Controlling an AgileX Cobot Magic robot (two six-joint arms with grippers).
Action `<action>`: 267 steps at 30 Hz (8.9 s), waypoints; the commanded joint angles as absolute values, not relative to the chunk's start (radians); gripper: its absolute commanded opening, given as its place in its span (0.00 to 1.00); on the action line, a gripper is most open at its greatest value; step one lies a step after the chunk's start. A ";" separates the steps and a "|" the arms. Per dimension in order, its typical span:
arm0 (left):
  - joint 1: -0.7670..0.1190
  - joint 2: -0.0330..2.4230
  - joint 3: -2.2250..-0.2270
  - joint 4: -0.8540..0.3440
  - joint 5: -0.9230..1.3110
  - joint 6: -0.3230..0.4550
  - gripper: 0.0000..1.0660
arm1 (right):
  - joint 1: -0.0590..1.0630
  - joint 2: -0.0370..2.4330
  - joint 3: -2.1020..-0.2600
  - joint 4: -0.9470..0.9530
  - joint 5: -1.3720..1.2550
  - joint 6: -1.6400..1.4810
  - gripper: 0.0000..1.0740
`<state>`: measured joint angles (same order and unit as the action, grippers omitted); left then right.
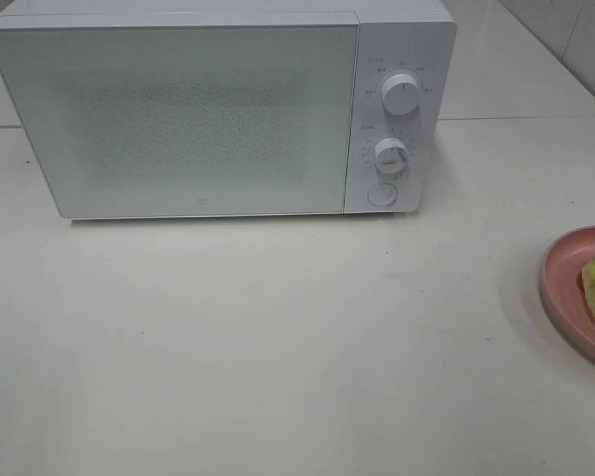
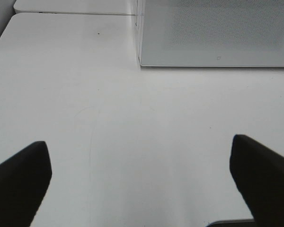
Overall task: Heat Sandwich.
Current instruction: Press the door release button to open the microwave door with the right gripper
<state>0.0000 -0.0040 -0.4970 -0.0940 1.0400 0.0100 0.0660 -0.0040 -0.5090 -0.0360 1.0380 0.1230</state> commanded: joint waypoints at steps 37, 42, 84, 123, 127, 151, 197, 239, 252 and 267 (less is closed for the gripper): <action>-0.003 -0.024 -0.494 -0.105 1.034 0.012 0.91 | 0.059 0.119 -0.544 -0.037 0.901 0.122 0.70; -0.003 -0.024 -0.494 -0.105 1.034 0.012 0.91 | 0.059 0.203 -0.544 -0.037 0.839 0.122 0.70; -0.003 -0.024 -0.494 -0.105 1.034 0.011 0.91 | 0.059 0.883 -0.402 -0.037 0.000 0.122 0.70; -0.003 -0.024 -0.494 -0.105 1.034 0.011 0.91 | 0.466 1.508 -0.319 0.434 -0.974 -0.198 0.70; -0.003 -0.024 -0.494 -0.105 1.034 0.011 0.91 | 0.537 1.592 -0.319 0.441 -1.041 -0.198 0.70; -0.003 -0.024 -0.494 -0.105 1.034 0.011 0.91 | 0.735 1.719 -0.319 0.671 -1.121 -0.179 0.70; -0.003 -0.024 -0.494 -0.105 1.034 0.011 0.91 | 0.735 1.719 -0.319 0.667 -1.114 1.340 0.00; -0.003 -0.024 -0.494 -0.103 1.034 0.011 0.91 | 0.547 1.996 -0.669 0.532 -0.927 1.395 0.00; -0.003 -0.024 -0.494 -0.102 1.034 0.011 0.91 | 0.510 2.082 -0.796 0.497 -0.875 1.388 0.00; -0.003 -0.024 -0.494 -0.102 1.034 0.011 0.91 | 0.487 2.143 -0.855 0.507 -0.887 1.377 0.00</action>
